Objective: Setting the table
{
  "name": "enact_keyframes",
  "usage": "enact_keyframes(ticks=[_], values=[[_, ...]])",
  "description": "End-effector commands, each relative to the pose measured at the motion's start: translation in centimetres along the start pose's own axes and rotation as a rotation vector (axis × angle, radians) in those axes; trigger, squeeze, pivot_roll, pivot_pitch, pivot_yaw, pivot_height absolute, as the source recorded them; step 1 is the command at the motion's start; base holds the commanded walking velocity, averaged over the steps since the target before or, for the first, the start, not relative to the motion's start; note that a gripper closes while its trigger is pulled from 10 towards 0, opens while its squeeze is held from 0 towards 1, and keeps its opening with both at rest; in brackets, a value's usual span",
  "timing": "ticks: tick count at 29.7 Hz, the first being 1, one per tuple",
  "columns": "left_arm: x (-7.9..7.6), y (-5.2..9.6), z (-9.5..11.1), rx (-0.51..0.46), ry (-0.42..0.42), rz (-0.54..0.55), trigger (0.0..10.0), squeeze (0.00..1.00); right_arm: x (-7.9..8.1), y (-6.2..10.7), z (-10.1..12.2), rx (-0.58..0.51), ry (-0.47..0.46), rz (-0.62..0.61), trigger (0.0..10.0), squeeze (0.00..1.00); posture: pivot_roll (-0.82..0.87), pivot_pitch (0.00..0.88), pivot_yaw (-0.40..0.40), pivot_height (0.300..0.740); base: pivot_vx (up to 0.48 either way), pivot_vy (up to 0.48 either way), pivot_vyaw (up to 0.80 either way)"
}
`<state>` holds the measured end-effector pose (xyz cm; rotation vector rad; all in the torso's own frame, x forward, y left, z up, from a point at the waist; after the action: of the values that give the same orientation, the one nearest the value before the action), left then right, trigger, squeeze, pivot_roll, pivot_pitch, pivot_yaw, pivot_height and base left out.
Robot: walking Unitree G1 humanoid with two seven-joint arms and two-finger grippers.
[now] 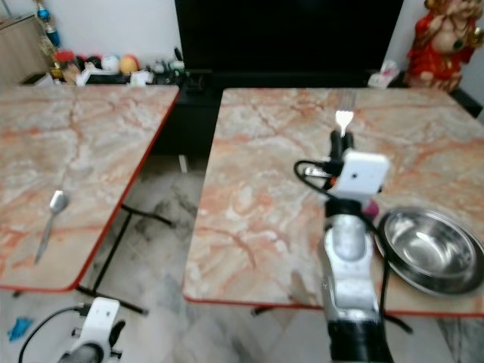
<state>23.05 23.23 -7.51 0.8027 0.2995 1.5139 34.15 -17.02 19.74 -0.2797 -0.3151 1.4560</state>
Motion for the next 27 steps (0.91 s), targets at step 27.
enact_keyframes(ticks=[27], values=[[-0.3, -0.2, 0.5, -0.010, 0.018, -0.012, 10.0, 0.00, -2.0, -0.2, 1.3, -0.038, 0.034, -0.086, 10.0, 0.00, -0.01, 0.005, 0.044, 0.740, 0.000, -0.343, 0.00]])
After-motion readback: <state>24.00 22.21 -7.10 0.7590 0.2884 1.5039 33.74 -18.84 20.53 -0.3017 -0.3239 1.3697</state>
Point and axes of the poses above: a point about 5 cm out from each wrist's last joint towards the gripper, its own y axis pointing back from the gripper into the wrist, its own z axis along the axis of the wrist's last joint, x = y × z, the point moved 3 cm from there along -y, pointing out of the wrist towards the gripper, and after that the axes turned 2 degrees about -y, right-handed, at the moved point
